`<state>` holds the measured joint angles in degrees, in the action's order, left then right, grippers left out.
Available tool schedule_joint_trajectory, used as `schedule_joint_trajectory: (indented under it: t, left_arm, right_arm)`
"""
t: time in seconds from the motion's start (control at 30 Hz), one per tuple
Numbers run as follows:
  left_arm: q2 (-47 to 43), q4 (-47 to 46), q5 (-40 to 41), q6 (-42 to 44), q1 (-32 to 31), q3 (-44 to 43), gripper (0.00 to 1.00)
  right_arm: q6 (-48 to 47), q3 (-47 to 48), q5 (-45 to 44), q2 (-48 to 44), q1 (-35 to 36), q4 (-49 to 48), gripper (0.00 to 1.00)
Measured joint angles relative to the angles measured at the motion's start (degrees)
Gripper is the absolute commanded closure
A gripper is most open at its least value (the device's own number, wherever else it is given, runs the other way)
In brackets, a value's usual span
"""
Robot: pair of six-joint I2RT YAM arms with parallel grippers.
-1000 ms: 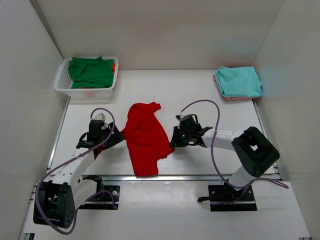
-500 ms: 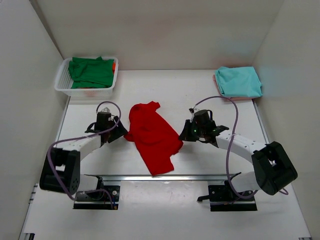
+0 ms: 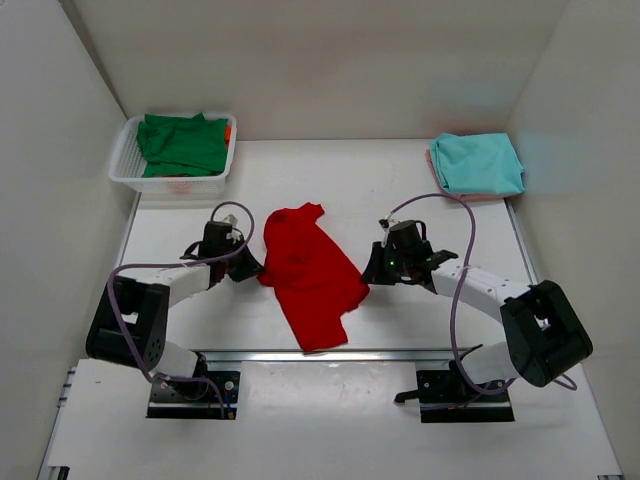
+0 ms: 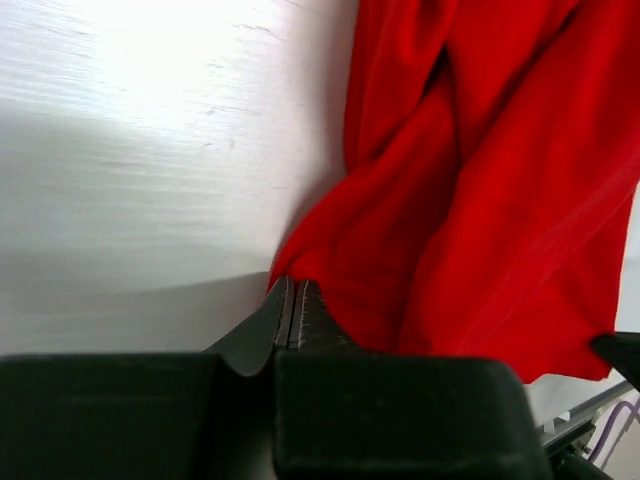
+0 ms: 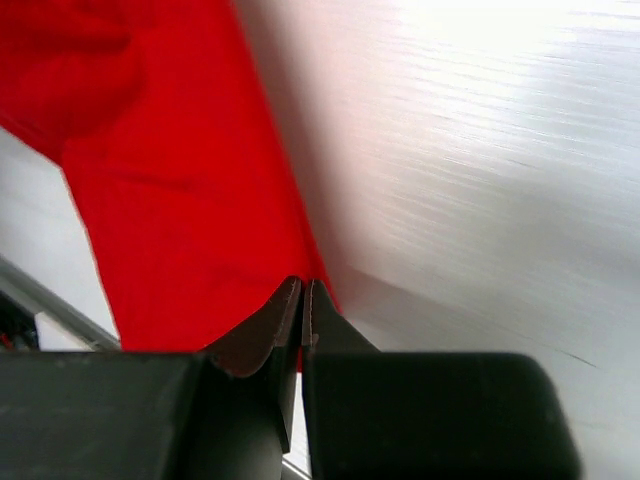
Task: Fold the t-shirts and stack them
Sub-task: Flatten out the tshirt
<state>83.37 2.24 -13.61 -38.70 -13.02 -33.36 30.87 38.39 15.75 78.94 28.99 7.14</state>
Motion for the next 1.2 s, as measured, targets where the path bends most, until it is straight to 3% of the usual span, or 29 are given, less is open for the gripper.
schedule_joint_trajectory:
  t: [0.17,0.43,0.73,0.87,0.97,1.07,1.2]
  left_arm:
    - [-9.7,10.9,2.0,2.8,4.4,-6.0,1.0]
    - [-27.1,22.0,12.7,8.4,7.3,-33.3,1.0]
    - [-37.5,27.9,22.6,11.7,5.2,-42.3,1.0]
    - [-37.2,31.5,26.3,14.1,3.2,-49.5,1.0]
    - [-35.9,31.7,26.9,15.2,2.4,-52.7,1.0]
    - [-35.0,30.8,26.5,15.7,3.0,-51.5,1.0]
    - [-31.6,27.3,26.0,16.1,3.9,-43.4,1.0]
  right_arm:
    - [-4.4,4.2,-0.7,-5.0,-8.0,8.7,1.0]
    - [-13.2,25.9,-2.4,-19.4,-27.2,16.9,1.0]
    - [-16.3,28.9,-4.6,-30.0,-27.8,22.5,1.0]
    - [-16.3,32.2,-4.2,-33.4,-32.1,25.8,1.0]
    - [-16.7,36.2,-4.2,-32.5,-31.5,25.3,1.0]
    - [-17.2,37.2,-2.2,-31.6,-31.0,23.8,1.0]
    - [-18.3,34.3,-0.2,-25.1,-30.1,20.1,1.0]
